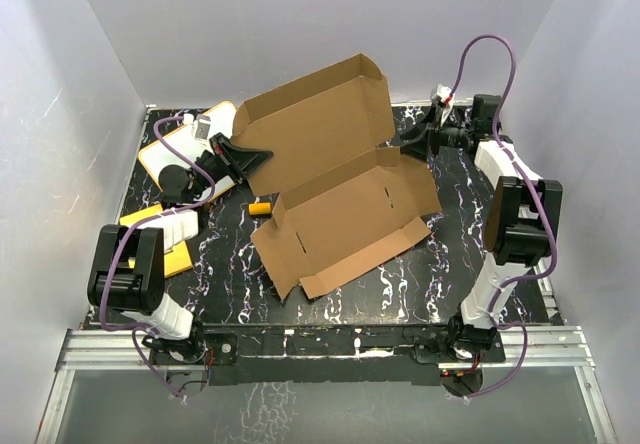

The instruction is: Fold the paper box

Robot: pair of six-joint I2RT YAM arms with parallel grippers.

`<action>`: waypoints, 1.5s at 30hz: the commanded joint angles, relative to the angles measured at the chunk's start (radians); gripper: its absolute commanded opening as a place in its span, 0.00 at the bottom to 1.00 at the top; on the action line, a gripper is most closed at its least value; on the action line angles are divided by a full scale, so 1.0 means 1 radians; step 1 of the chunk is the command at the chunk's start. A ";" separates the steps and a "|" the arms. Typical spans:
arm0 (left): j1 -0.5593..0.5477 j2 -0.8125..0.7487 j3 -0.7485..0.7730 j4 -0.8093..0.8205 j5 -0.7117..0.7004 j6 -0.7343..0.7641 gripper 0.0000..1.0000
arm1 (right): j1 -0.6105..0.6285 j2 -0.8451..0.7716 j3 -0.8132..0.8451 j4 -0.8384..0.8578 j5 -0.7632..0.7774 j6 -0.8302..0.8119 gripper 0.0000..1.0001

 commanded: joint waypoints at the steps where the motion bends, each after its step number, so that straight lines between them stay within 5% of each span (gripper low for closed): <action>1: -0.001 -0.009 0.040 0.091 0.013 -0.006 0.00 | 0.034 -0.042 0.049 -0.211 -0.055 -0.258 0.58; 17: 0.000 0.031 0.053 0.254 0.043 -0.096 0.00 | 0.086 -0.068 0.013 -0.144 -0.080 -0.175 0.74; 22: 0.002 0.051 0.072 0.313 0.052 -0.134 0.00 | 0.094 -0.090 -0.034 -0.043 -0.114 -0.077 0.74; 45: 0.004 0.043 0.101 0.315 0.070 -0.129 0.00 | 0.139 -0.060 -0.110 -0.041 -0.118 -0.168 0.76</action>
